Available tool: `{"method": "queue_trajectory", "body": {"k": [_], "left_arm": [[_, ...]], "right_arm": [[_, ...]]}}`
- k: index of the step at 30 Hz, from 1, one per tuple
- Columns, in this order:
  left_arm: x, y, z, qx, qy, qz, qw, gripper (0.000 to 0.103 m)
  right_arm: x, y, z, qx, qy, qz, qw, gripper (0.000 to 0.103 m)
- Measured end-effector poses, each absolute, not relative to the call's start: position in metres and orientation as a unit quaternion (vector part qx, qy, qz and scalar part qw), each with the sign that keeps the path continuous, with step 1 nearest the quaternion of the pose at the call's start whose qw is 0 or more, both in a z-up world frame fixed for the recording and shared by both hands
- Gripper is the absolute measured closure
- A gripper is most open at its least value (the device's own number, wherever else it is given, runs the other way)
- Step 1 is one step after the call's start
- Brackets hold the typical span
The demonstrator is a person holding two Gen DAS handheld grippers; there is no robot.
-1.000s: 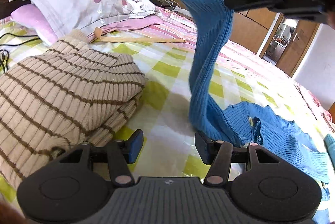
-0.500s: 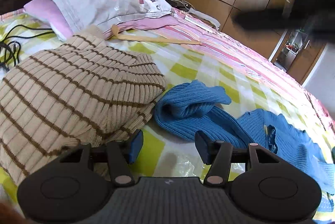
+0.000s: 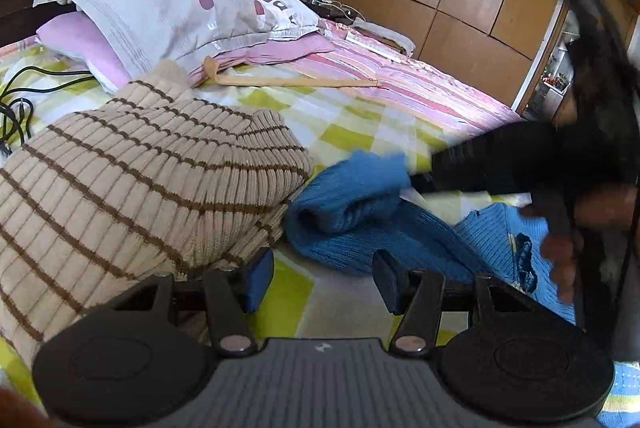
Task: Fold small clothes
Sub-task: 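Lift the sleeve with the right gripper and carry it across the sweater body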
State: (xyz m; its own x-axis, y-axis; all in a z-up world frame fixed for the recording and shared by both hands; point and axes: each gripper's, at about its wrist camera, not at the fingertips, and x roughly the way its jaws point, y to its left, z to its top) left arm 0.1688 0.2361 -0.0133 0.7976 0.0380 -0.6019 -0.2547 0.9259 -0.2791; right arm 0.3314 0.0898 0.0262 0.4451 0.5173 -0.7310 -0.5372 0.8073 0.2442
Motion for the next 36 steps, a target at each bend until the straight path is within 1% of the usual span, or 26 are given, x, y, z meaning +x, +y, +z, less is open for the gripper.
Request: {"method": "queue_trajectory", "body": {"k": [3,5,7,8,10,12,14,16,19,21,22,23,24,26,29,30,31,32,33,36], "left_arm": [[0.17,0.235,-0.015,-0.175,0.31,0.076,0.931,0.043],[0.171,0.234,-0.016,-0.174,0.312,0.075,0.931,0.043],[0.17,0.235,-0.015,-0.177,0.311,0.075,0.931,0.043],[0.17,0.236,-0.015,-0.178,0.31,0.075,0.931,0.043],[0.168,0.237,-0.014,-0.18,0.308,0.075,0.931,0.043],[0.167,0.237,-0.014,-0.181,0.308,0.075,0.931,0.043],[0.166,0.237,-0.013,-0.181,0.306,0.075,0.932,0.043],[0.166,0.236,-0.013,-0.18,0.306,0.075,0.932,0.043],[0.166,0.237,-0.013,-0.181,0.305,0.075,0.932,0.043],[0.167,0.237,-0.014,-0.181,0.307,0.075,0.931,0.043],[0.167,0.237,-0.015,-0.18,0.308,0.075,0.931,0.043],[0.168,0.236,-0.016,-0.179,0.309,0.074,0.931,0.043],[0.169,0.236,-0.016,-0.176,0.31,0.074,0.931,0.043],[0.17,0.234,-0.018,-0.172,0.312,0.075,0.931,0.043],[0.17,0.232,-0.018,-0.166,0.312,0.075,0.932,0.043],[0.171,0.231,-0.019,-0.165,0.312,0.075,0.933,0.043],[0.171,0.231,-0.019,-0.164,0.312,0.075,0.933,0.043],[0.171,0.23,-0.019,-0.162,0.312,0.074,0.933,0.043],[0.171,0.23,-0.019,-0.162,0.311,0.075,0.933,0.043],[0.172,0.229,-0.019,-0.164,0.308,0.074,0.934,0.043]], "right_arm": [[0.334,0.104,0.049,0.122,0.444,0.417,0.784,0.083],[0.325,0.115,0.067,0.173,0.437,0.485,0.737,0.084],[0.308,0.12,0.088,0.15,0.397,0.522,0.74,0.084],[0.302,0.119,0.095,0.13,0.38,0.522,0.752,0.081],[0.297,0.114,0.096,0.079,0.36,0.488,0.791,0.081],[0.304,0.11,0.084,0.025,0.366,0.425,0.828,0.078],[0.311,0.111,0.063,-0.041,0.372,0.365,0.853,0.078],[0.315,0.112,0.045,-0.076,0.383,0.342,0.854,0.078],[0.323,0.114,0.036,-0.042,0.403,0.365,0.838,0.077],[0.328,0.117,0.041,-0.008,0.399,0.385,0.832,0.071],[0.331,0.118,0.041,0.012,0.4,0.403,0.823,0.07],[0.332,0.121,0.042,0.026,0.406,0.424,0.809,0.067],[0.331,0.127,0.044,0.031,0.412,0.443,0.796,0.061],[0.327,0.137,0.047,0.027,0.42,0.478,0.771,0.056],[0.317,0.159,0.047,-0.023,0.416,0.496,0.762,0.055],[0.315,0.166,0.046,-0.04,0.416,0.496,0.762,0.058],[0.314,0.173,0.044,-0.056,0.42,0.486,0.765,0.064],[0.314,0.176,0.044,-0.059,0.423,0.476,0.769,0.078],[0.316,0.176,0.045,-0.053,0.425,0.473,0.77,0.089],[0.318,0.162,0.057,-0.019,0.41,0.447,0.795,0.091]]}}
